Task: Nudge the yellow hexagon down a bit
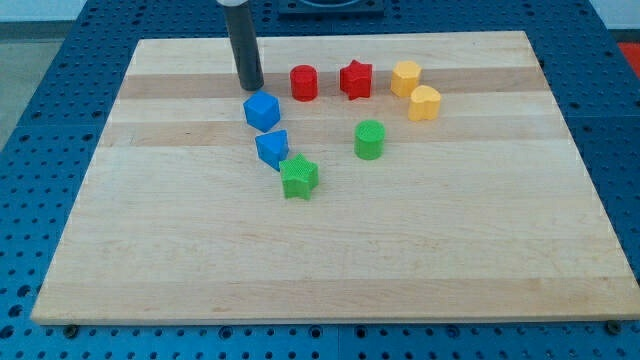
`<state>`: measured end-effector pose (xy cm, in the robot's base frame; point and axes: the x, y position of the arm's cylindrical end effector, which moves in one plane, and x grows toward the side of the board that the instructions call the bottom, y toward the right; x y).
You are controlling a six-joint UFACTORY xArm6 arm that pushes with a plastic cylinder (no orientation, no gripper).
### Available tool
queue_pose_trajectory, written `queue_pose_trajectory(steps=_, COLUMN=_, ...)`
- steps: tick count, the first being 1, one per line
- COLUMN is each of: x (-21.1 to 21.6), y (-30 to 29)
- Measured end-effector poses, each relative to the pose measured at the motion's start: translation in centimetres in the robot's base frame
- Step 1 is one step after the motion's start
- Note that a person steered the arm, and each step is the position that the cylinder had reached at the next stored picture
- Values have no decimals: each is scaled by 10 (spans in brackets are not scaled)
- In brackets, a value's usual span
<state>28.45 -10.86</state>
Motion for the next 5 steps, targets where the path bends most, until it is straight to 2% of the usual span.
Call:
queue_pose_trajectory(steps=2, x=-37, y=77)
queue_pose_trajectory(steps=4, x=-28, y=229)
queue_pose_trajectory(steps=5, x=-28, y=229)
